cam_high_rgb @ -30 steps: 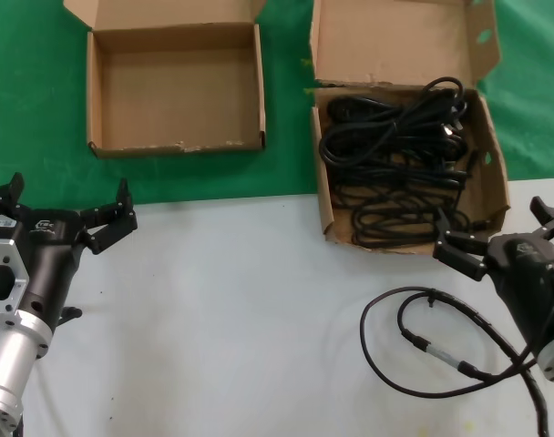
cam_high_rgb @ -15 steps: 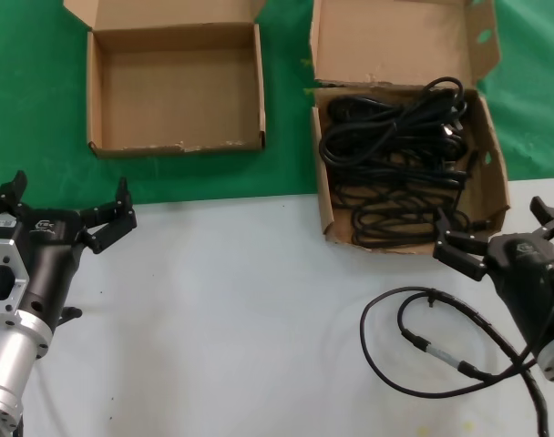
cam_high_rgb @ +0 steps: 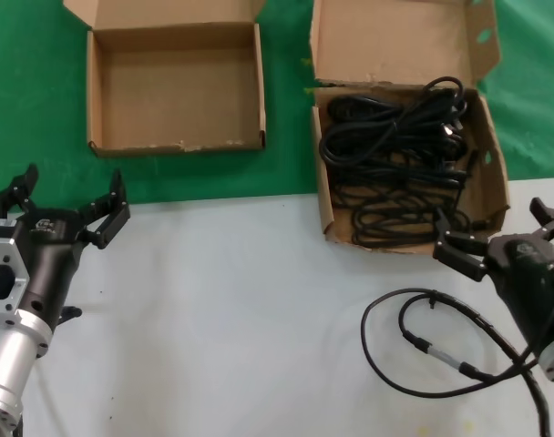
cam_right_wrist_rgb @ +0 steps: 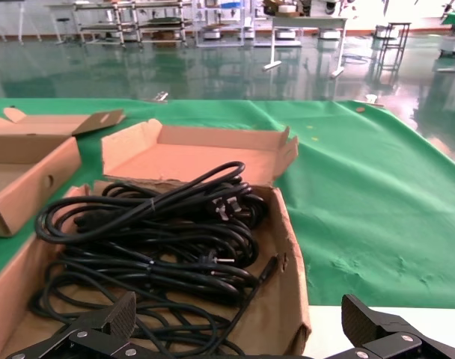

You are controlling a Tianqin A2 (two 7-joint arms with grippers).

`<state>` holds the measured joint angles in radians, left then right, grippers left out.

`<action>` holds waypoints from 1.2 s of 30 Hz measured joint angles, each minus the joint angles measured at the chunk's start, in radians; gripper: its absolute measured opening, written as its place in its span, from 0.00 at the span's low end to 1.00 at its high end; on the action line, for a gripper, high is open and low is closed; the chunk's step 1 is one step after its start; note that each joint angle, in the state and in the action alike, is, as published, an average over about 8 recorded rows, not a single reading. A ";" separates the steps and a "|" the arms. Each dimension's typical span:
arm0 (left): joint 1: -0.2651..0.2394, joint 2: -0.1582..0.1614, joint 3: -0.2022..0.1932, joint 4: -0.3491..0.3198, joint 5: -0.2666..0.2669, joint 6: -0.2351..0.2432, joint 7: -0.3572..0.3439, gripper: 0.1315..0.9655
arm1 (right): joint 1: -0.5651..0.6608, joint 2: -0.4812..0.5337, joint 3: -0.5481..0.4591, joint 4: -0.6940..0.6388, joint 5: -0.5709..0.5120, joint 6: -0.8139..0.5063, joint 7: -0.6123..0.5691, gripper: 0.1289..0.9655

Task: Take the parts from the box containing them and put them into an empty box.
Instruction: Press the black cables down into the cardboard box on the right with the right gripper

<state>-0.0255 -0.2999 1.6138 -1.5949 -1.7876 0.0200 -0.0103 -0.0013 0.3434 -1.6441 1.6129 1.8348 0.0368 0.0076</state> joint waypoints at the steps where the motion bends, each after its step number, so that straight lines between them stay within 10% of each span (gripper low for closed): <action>1: 0.000 0.000 0.000 0.000 0.000 0.000 0.000 0.79 | -0.001 0.010 -0.007 0.005 0.005 0.003 0.002 1.00; 21: 0.000 0.000 0.000 0.000 0.000 0.000 0.000 0.28 | 0.195 0.424 -0.264 0.062 -0.104 -0.170 -0.120 1.00; 36: 0.000 0.000 0.000 0.000 0.000 0.000 0.000 0.08 | 0.553 0.406 -0.380 -0.082 -0.376 -0.532 -0.513 1.00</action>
<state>-0.0255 -0.2999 1.6138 -1.5949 -1.7874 0.0200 -0.0105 0.5513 0.7498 -2.0245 1.5312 1.4590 -0.4951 -0.5058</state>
